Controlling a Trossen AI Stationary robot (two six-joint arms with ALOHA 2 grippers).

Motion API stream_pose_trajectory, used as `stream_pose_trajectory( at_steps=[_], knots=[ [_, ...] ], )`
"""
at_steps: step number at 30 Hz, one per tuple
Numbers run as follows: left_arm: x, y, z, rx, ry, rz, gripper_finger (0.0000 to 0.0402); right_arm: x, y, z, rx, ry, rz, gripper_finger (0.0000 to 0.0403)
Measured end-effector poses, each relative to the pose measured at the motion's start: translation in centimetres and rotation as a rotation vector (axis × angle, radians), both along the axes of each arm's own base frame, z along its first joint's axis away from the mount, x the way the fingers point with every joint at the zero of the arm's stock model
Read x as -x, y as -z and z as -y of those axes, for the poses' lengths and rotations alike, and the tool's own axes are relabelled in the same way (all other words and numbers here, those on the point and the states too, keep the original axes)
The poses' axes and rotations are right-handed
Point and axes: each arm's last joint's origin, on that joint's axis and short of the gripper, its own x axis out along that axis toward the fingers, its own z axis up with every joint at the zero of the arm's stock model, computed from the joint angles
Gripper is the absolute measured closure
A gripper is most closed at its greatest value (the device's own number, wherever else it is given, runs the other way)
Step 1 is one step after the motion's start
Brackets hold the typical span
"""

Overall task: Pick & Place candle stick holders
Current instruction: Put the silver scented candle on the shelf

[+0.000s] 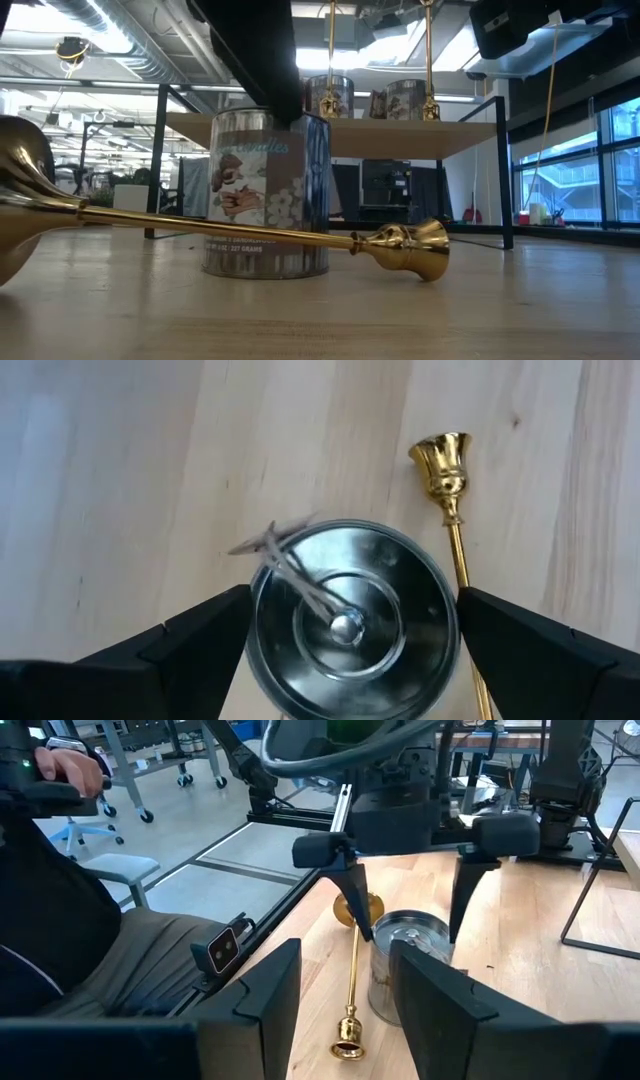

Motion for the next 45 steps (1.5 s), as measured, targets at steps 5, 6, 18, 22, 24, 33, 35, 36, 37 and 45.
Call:
stream_pose_trajectory(
  at_steps=[5, 6, 18, 22, 24, 33, 35, 36, 37, 45],
  knots=[
    [0.1, 0.9, -0.7, -0.007, -0.011, -0.036, 0.0052, 0.0, 0.0, 0.0, 0.000, 0.000, 0.000, 0.0247],
    [0.1, 1.1, -0.8, -0.002, -0.013, -0.045, 0.0052, 0.0, 0.0, 0.0, 0.000, 0.000, 0.000, 0.0247],
    [-0.1, 0.0, -0.1, -0.043, 0.015, 0.015, 0.0052, 0.0, 0.0, 0.0, 0.000, 0.000, 0.000, 0.0247],
    [0.0, 0.0, -0.1, -0.050, 0.017, 0.004, 0.0052, 0.0, 0.0, 0.0, 0.000, 0.000, 0.000, 0.0247],
    [0.1, 0.1, -0.5, -0.054, -0.008, -0.013, 0.0052, 0.0, 0.0, 0.0, 0.000, 0.000, 0.000, 0.0247],
    [-0.4, 0.3, -2.3, -0.019, -0.068, -0.059, 0.0052, 0.0, 0.0, 0.0, -0.003, 0.000, -0.002, 0.0247],
    [-0.5, 0.3, -2.7, -0.009, -0.079, -0.069, 0.0052, 0.0, 0.0, 0.0, -0.003, 0.000, -0.002, 0.0247],
    [-0.5, 0.3, -2.8, -0.010, -0.081, -0.071, 0.0052, 0.0, 0.0, 0.0, -0.003, 0.000, -0.002, 0.0247],
    [-0.5, 0.3, -2.9, -0.017, -0.084, -0.072, 0.0052, 0.0, 0.0, 0.0, -0.003, 0.000, -0.003, 0.0247],
    [-0.4, 0.6, -3.3, -0.003, -0.090, -0.098, 0.0052, 0.0, 0.1, 0.0, -0.001, 0.000, -0.007, 0.0247]
  ],
)
